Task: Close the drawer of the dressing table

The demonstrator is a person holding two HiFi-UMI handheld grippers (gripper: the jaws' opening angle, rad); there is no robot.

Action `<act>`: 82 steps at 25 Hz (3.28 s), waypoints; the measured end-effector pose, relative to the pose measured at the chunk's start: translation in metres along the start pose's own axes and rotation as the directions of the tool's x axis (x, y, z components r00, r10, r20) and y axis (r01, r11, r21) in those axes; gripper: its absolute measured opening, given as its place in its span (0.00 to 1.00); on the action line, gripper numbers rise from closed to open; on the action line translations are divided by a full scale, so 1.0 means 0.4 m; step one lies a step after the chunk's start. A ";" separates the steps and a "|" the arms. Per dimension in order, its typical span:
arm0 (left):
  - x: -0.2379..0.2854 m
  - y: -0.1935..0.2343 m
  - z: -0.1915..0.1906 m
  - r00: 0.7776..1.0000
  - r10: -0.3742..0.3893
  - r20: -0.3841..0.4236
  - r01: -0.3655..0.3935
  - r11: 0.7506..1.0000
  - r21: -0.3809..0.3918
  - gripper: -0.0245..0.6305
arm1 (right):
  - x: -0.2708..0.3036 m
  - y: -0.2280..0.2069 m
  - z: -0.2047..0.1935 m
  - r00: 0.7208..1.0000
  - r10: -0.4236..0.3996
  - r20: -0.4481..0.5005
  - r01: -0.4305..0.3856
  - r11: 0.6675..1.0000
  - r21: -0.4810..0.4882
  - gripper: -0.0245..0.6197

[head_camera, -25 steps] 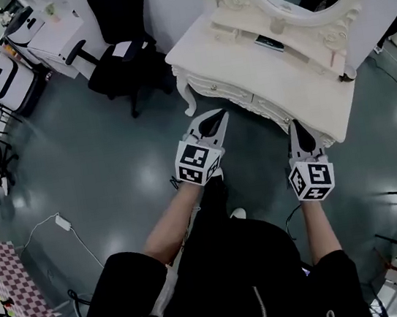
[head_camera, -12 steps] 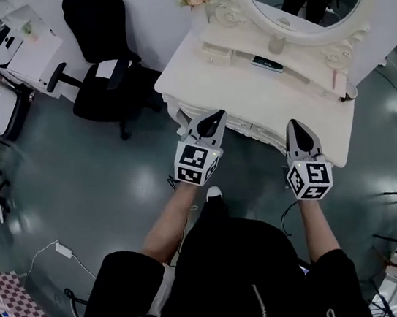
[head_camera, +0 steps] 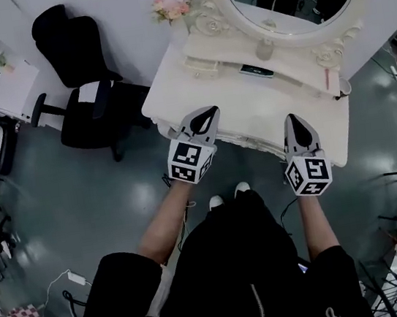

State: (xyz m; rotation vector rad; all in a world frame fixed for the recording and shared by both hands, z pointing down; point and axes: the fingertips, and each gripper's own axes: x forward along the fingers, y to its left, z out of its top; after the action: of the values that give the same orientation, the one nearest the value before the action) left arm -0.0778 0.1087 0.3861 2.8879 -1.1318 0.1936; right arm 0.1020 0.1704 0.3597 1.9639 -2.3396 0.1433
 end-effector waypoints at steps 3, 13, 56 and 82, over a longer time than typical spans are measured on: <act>0.056 0.022 -0.004 1.000 -0.020 -0.003 0.020 1.000 -0.006 0.05 | 0.040 -0.028 -0.006 1.000 -0.020 -0.005 0.020 1.000 0.004 0.04; 0.324 0.119 0.004 0.998 -0.058 -0.026 0.058 0.998 0.002 0.05 | 0.266 -0.187 -0.034 0.998 -0.062 -0.024 0.063 0.997 0.042 0.04; 0.446 0.460 -0.252 0.964 0.078 -0.254 -0.123 0.978 -0.167 0.05 | 0.721 -0.111 -0.186 0.959 0.142 -0.247 -0.122 0.988 0.094 0.04; 0.461 0.546 -0.589 0.858 0.142 -0.494 -0.342 0.875 -0.343 0.28 | 0.669 -0.126 -0.294 0.927 0.129 -0.352 -0.095 0.989 0.111 0.04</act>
State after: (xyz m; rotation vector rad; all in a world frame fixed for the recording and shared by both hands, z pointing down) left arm -0.1166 -0.1579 0.6405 2.1528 -1.2558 0.5312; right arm 0.1057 -0.0852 0.5104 1.6648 -2.2330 0.5759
